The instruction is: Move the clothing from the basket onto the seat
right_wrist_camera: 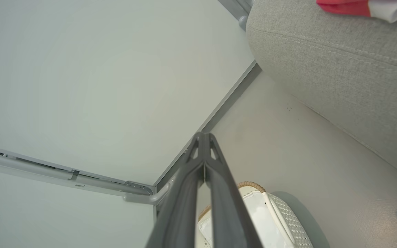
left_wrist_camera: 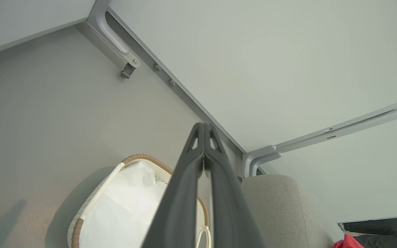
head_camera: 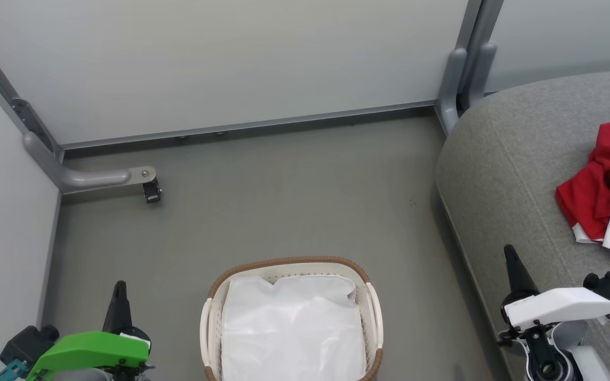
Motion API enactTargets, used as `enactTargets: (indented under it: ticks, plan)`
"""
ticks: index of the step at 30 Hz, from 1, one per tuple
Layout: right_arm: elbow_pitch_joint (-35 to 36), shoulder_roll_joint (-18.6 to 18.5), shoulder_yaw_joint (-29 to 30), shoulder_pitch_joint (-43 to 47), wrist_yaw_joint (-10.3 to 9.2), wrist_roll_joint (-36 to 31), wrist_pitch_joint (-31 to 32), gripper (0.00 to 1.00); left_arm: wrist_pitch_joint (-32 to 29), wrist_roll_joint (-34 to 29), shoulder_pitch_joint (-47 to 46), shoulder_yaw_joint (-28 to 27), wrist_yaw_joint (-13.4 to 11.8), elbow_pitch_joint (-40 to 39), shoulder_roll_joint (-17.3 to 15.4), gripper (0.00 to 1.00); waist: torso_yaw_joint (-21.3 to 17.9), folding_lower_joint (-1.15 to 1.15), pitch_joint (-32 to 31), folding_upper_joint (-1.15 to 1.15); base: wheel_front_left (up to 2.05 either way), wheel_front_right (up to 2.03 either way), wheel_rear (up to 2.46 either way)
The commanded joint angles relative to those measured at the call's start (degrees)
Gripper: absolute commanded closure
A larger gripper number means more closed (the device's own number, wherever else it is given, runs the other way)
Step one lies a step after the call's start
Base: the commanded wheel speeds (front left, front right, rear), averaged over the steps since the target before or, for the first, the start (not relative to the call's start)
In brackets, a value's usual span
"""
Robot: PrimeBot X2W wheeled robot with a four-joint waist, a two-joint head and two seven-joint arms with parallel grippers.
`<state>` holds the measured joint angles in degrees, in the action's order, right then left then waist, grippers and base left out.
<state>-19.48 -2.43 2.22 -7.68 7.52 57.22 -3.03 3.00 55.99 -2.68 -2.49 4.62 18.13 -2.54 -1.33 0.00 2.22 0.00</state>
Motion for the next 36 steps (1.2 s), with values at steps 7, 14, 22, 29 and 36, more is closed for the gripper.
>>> enactTargets:
  ticks: [7,14,22,29,36]
  plan:
    - [1.5,-0.4,0.8,0.1,-0.03,5.4,1.4,1.0,-1.4,5.6,-1.9,-0.9,0.7,-1.3,-0.3,1.0,0.1,0.0,-0.2,0.0,0.0,0.0,0.0]
    - [2.1,-0.4,1.3,0.3,-0.03,9.4,2.5,1.0,-2.5,9.8,-2.2,-1.3,1.0,-1.7,-0.3,1.0,0.3,0.0,-0.4,0.0,0.0,0.0,0.0]
    - [2.7,-0.4,1.9,0.6,-0.03,13.7,3.7,1.0,-3.7,14.2,-2.5,-1.8,1.4,-2.2,-0.4,1.0,0.4,0.0,-0.6,0.0,0.0,0.0,0.0]
    - [3.1,-0.4,2.2,0.8,-0.03,17.1,4.7,1.0,-4.6,17.7,-2.7,-2.2,1.6,-2.5,-0.4,1.0,0.5,0.0,-0.8,0.0,0.0,0.0,0.0]
    - [3.6,-0.5,2.7,1.0,-0.03,20.6,5.7,1.0,-5.6,21.3,-3.0,-2.5,1.9,-2.8,-0.4,1.0,0.7,0.0,-1.0,0.0,0.0,0.0,0.0]
